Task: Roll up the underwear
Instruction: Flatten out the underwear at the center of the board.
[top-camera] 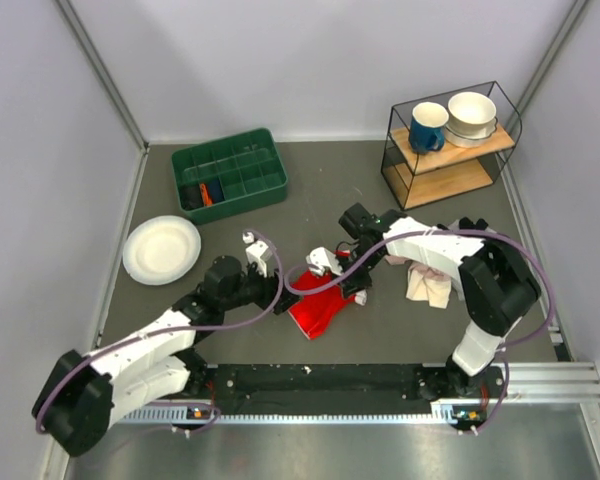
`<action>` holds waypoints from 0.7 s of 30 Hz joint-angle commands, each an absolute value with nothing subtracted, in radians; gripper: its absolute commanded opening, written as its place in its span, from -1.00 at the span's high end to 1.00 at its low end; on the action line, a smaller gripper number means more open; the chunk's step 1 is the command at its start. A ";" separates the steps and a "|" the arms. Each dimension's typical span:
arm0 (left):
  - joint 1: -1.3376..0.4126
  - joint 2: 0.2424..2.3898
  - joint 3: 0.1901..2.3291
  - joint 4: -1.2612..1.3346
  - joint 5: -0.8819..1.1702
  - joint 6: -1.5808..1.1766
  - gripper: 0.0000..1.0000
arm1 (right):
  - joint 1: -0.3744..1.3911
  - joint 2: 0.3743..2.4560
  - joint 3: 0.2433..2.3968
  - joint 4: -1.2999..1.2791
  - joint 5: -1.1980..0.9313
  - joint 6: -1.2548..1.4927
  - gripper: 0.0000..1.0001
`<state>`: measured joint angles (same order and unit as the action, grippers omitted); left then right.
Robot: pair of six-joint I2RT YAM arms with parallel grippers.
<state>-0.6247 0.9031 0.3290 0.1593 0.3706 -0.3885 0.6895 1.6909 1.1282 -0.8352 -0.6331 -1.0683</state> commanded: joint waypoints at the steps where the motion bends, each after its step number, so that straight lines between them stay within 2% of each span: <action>1: -0.629 1.032 0.336 0.345 0.425 -0.431 -0.34 | 0.666 1.723 1.216 -0.896 -0.683 -1.049 1.00; 5: -0.629 1.234 0.412 0.333 0.452 -0.419 -0.21 | 0.661 1.741 1.244 -0.907 -0.680 -1.045 1.00; 10: -0.629 1.364 0.460 0.249 0.402 -0.449 0.05 | 0.643 1.775 1.304 -0.913 -0.684 -1.014 1.00; 16: -0.626 1.353 0.445 0.209 0.293 -0.466 0.06 | 0.634 1.850 1.388 -0.917 -0.684 -0.960 1.00; 21: -0.623 1.185 0.453 0.115 0.141 -0.472 -0.11 | 0.630 1.917 1.466 -0.933 -0.666 -0.920 1.00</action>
